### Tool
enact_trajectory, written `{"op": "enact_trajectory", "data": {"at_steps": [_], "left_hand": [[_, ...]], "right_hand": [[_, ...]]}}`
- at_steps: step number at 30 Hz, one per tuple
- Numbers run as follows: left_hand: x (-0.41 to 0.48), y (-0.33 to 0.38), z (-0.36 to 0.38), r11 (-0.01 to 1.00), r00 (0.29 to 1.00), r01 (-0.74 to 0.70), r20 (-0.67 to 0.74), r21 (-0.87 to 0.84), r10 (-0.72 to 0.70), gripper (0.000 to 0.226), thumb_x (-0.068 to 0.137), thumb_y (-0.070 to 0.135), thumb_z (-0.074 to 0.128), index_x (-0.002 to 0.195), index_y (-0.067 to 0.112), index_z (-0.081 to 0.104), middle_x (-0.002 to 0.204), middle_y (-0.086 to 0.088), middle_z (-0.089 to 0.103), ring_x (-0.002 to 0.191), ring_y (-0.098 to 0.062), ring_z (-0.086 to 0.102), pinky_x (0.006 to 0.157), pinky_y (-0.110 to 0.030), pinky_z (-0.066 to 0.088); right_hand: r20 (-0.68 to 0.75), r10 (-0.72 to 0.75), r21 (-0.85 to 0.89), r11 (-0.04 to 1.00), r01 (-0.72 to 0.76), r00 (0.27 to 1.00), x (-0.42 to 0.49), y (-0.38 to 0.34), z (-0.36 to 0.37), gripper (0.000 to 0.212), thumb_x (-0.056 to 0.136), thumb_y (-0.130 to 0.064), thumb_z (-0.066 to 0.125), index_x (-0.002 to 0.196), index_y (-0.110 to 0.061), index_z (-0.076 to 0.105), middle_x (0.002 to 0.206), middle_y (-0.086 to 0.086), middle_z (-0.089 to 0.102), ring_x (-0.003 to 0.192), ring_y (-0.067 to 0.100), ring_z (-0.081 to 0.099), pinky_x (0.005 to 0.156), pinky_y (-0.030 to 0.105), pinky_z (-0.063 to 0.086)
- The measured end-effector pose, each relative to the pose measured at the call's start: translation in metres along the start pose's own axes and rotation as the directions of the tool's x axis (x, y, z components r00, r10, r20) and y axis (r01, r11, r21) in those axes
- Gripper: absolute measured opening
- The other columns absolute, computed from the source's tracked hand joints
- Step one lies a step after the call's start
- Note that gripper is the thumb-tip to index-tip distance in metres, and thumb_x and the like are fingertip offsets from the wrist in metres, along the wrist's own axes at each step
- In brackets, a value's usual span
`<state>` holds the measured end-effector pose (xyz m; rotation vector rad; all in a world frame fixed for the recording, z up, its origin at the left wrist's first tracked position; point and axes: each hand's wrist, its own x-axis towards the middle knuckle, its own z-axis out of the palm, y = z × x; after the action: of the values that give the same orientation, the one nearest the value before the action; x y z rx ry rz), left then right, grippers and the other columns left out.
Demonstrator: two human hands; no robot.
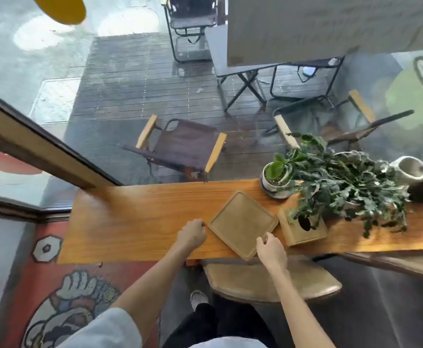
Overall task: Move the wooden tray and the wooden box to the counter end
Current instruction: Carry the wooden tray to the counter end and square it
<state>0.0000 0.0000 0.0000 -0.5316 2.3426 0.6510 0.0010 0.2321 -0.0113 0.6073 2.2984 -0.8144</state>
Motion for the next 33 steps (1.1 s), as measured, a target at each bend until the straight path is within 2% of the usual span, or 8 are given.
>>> {"op": "enact_trajectory", "data": {"at_steps": [6,14,20,23,25,28,30,33], "left_hand": [[0.074,0.024,0.023,0.992,0.984,0.086,0.161,-0.088,-0.071,0.066,0.100,0.034,0.046,0.156,0.008,0.021,0.160,-0.015,0.032,0.142,-0.035,0.038,0.113,-0.048,0.039],[0.106,0.016,0.062,0.950,0.954,0.220,0.255,-0.223,-0.161,0.069,0.094,0.022,0.056,0.155,0.009,0.025,0.154,-0.016,0.024,0.139,-0.036,0.031,0.111,-0.047,0.039],[0.095,-0.014,0.040,0.839,0.911,0.391,0.287,-0.379,-0.295,0.059,0.088,0.042,0.068,0.128,0.007,0.042,0.132,-0.012,0.038,0.125,-0.034,0.044,0.102,-0.044,0.045],[0.068,-0.060,0.025,0.750,0.908,0.419,0.234,-0.512,-0.348,0.041,0.086,0.027,0.071,0.108,0.008,0.044,0.115,-0.014,0.052,0.104,-0.031,0.054,0.091,-0.045,0.050],[0.047,-0.099,0.009,0.594,0.885,0.448,0.240,-0.668,-0.399,0.032,0.084,0.005,0.068,0.103,0.007,0.042,0.103,-0.016,0.054,0.083,-0.025,0.054,0.073,-0.041,0.050],[0.015,-0.164,-0.021,0.416,0.878,0.438,0.279,-0.797,-0.389,0.057,0.084,-0.016,0.059,0.132,0.003,0.035,0.104,-0.020,0.056,0.080,-0.028,0.057,0.064,-0.044,0.054],[-0.005,-0.210,-0.039,0.408,0.898,0.420,0.308,-0.811,-0.313,0.081,0.086,-0.018,0.051,0.151,0.015,0.018,0.124,-0.022,0.055,0.096,-0.033,0.059,0.063,-0.039,0.055],[-0.030,-0.276,-0.058,0.486,0.924,0.371,0.261,-0.791,-0.279,0.068,0.098,0.008,0.052,0.154,0.017,0.014,0.143,-0.018,0.049,0.105,-0.028,0.057,0.070,-0.034,0.055]], "right_hand": [[0.074,0.379,0.512,0.779,-0.361,0.922,0.062,0.009,0.031,0.055,0.098,-0.023,0.051,0.147,-0.003,0.037,0.151,0.019,0.044,0.137,0.036,0.045,0.111,0.046,0.041],[0.326,0.380,0.608,0.617,-0.500,0.866,0.089,0.018,0.037,0.063,0.097,-0.035,0.057,0.151,-0.017,0.032,0.150,0.007,0.046,0.132,0.030,0.048,0.103,0.042,0.042],[0.197,0.386,0.630,0.655,-0.418,0.901,0.073,-0.004,0.055,0.049,0.094,-0.024,0.063,0.140,-0.020,0.046,0.140,0.005,0.048,0.119,0.028,0.054,0.099,0.045,0.049],[0.174,0.306,0.586,0.732,-0.348,0.936,0.052,-0.036,0.075,0.043,0.096,-0.013,0.059,0.136,-0.024,0.047,0.131,0.004,0.046,0.110,0.025,0.053,0.091,0.042,0.052],[0.211,0.245,0.560,0.763,-0.322,0.946,0.035,-0.065,0.094,0.039,0.096,-0.009,0.055,0.129,-0.029,0.048,0.130,0.006,0.054,0.110,0.025,0.057,0.094,0.044,0.055],[0.276,0.107,0.528,0.813,-0.244,0.955,0.004,-0.106,0.133,0.033,0.095,-0.017,0.061,0.119,-0.037,0.048,0.126,0.005,0.061,0.108,0.023,0.064,0.094,0.047,0.058],[0.296,-0.004,0.503,0.850,-0.152,0.955,-0.019,-0.132,0.165,0.034,0.096,-0.019,0.061,0.124,-0.034,0.049,0.126,0.005,0.061,0.109,0.023,0.064,0.094,0.047,0.058],[0.300,-0.120,0.484,0.874,-0.043,0.946,-0.062,-0.168,0.219,0.038,0.097,-0.014,0.055,0.129,-0.033,0.048,0.136,0.008,0.057,0.120,0.025,0.059,0.099,0.047,0.054]]}}
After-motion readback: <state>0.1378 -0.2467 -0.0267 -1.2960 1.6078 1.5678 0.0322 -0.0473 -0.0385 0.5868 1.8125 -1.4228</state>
